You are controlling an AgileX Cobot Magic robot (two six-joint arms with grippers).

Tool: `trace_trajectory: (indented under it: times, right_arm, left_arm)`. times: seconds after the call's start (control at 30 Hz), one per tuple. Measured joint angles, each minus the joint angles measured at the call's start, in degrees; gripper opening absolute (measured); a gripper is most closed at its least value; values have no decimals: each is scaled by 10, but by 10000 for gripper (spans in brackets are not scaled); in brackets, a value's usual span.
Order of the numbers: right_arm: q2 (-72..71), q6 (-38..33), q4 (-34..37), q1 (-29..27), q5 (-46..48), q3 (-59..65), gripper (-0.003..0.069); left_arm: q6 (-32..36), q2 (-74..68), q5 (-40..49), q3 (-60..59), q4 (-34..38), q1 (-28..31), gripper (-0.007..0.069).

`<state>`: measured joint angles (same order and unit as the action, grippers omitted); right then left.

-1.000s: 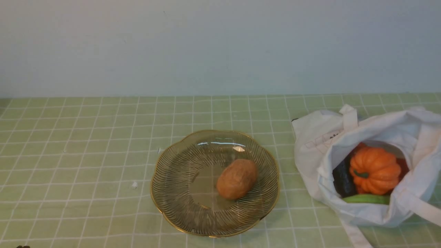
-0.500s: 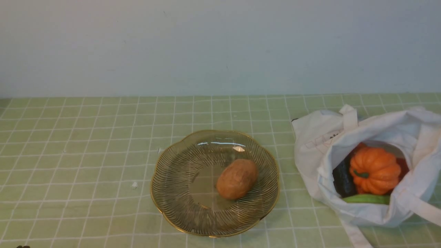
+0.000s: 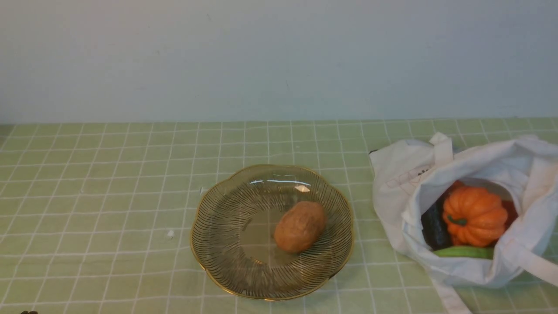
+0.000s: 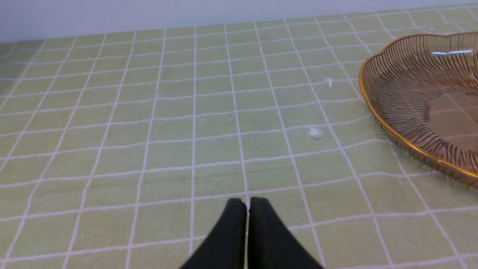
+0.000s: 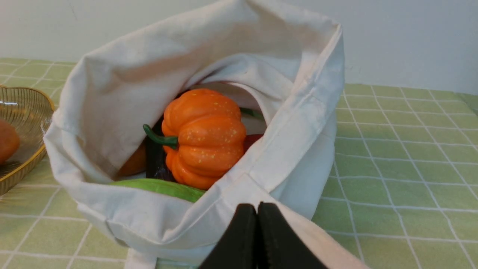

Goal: Take vegetables from bag on green coffee tablecloth place on plate.
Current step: 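Reach into the cloth bag toward the pumpkin with the right gripper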

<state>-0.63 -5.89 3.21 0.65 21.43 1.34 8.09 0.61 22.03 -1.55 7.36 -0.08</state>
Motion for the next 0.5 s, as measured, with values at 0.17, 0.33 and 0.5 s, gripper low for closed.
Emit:
trace_trajectory:
  times: [0.17, 0.33, 0.5]
  right_arm:
    - [0, 34, 84, 1, -52, 3, -13]
    - [0, 108, 263, 2, -163, 3, -13]
    - [0, 120, 434, 2, -248, 3, -13]
  left_arm:
    - [0, 0, 0, 0, 0, 0, -5]
    - [0, 0, 0, 0, 0, 0, -5]
    - [0, 0, 0, 0, 0, 0, -5]
